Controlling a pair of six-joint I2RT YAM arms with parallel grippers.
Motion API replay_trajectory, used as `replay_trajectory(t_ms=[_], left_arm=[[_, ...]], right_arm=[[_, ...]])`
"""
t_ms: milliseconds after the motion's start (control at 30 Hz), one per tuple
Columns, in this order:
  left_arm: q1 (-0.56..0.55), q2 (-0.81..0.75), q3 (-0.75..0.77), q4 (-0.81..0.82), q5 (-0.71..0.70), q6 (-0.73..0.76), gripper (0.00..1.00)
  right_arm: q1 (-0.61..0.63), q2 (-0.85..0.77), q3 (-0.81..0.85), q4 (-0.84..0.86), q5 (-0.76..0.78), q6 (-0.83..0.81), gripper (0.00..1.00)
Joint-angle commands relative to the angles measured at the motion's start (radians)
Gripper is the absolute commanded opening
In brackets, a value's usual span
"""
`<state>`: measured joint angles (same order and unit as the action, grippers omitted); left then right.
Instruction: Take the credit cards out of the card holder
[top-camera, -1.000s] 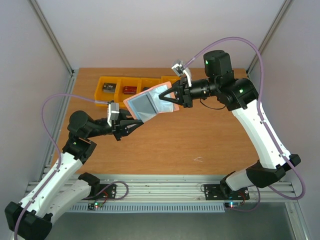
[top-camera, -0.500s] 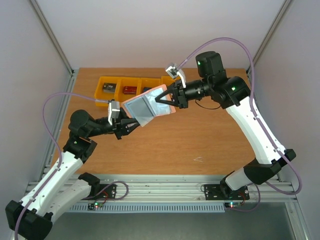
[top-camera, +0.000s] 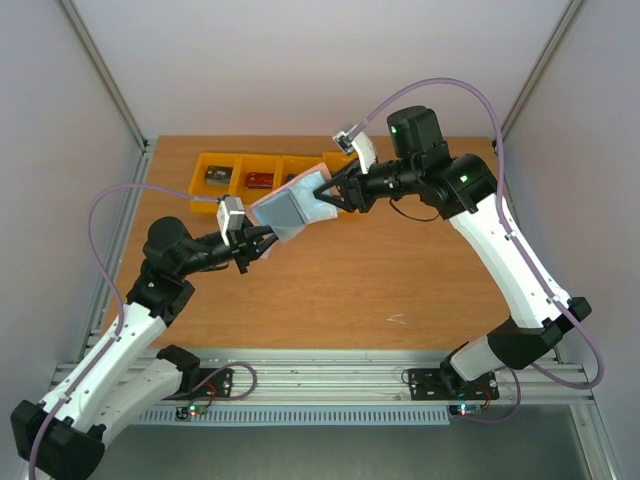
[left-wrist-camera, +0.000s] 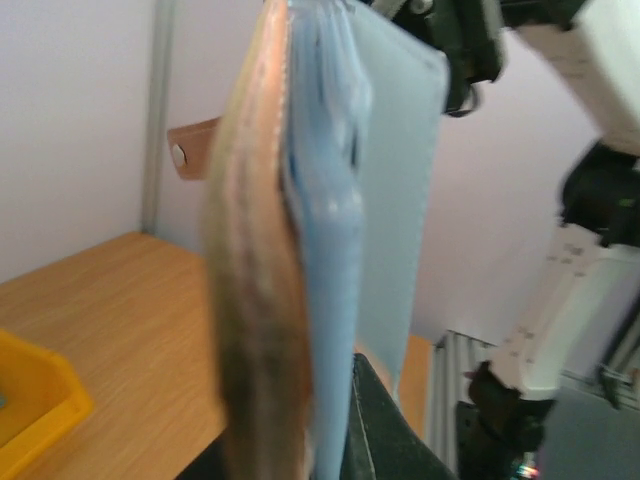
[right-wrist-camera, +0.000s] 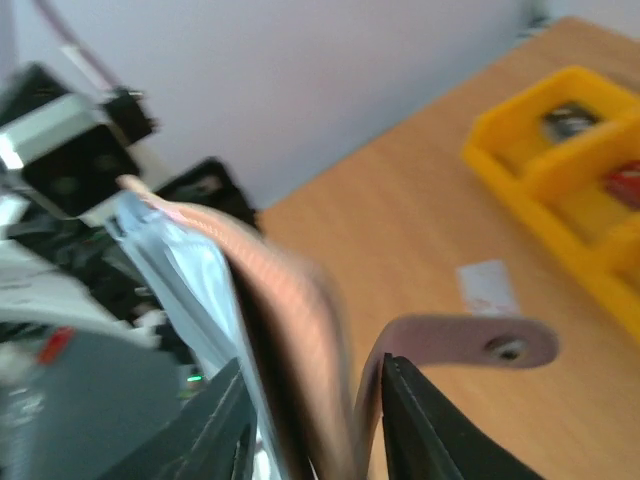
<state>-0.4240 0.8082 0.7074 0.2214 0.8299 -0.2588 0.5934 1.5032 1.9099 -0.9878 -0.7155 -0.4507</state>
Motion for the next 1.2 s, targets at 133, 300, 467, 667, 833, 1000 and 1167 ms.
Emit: replay_trajectory(t_ms=[133, 300, 467, 667, 833, 1000, 1167], left_arm=[[0.001, 0.015, 0.018, -0.314, -0.664, 0.773, 0.00], [0.001, 0.023, 0.014, -0.352, -0.851, 1.284, 0.00], [-0.001, 0.031, 0.040, -0.421, -0.842, 1.257, 0.00], [-0.001, 0.041, 0.162, -0.609, -0.620, 0.920, 0.00], [0.001, 0.048, 0.195, -0.650, -0.378, 0.462, 0.00], [0.003, 0.042, 0.176, -0.545, -0.269, 0.203, 0.00], [0.014, 0.025, 0.148, -0.434, -0.198, 0.073, 0.00]], right_arm=[[0.016, -0.054, -0.053, 0.005, 0.371, 0.045, 0.46], [0.088, -0.055, -0.098, 0.055, 0.359, 0.037, 0.48], [0.112, -0.030, -0.092, 0.124, 0.200, 0.060, 0.48], [0.127, -0.003, -0.103, 0.187, 0.132, 0.118, 0.46], [0.220, 0.021, -0.087, 0.218, 0.071, 0.088, 0.43], [0.269, 0.042, -0.093, 0.202, 0.095, 0.063, 0.39], [0.269, 0.020, -0.130, 0.181, 0.262, 0.071, 0.37]])
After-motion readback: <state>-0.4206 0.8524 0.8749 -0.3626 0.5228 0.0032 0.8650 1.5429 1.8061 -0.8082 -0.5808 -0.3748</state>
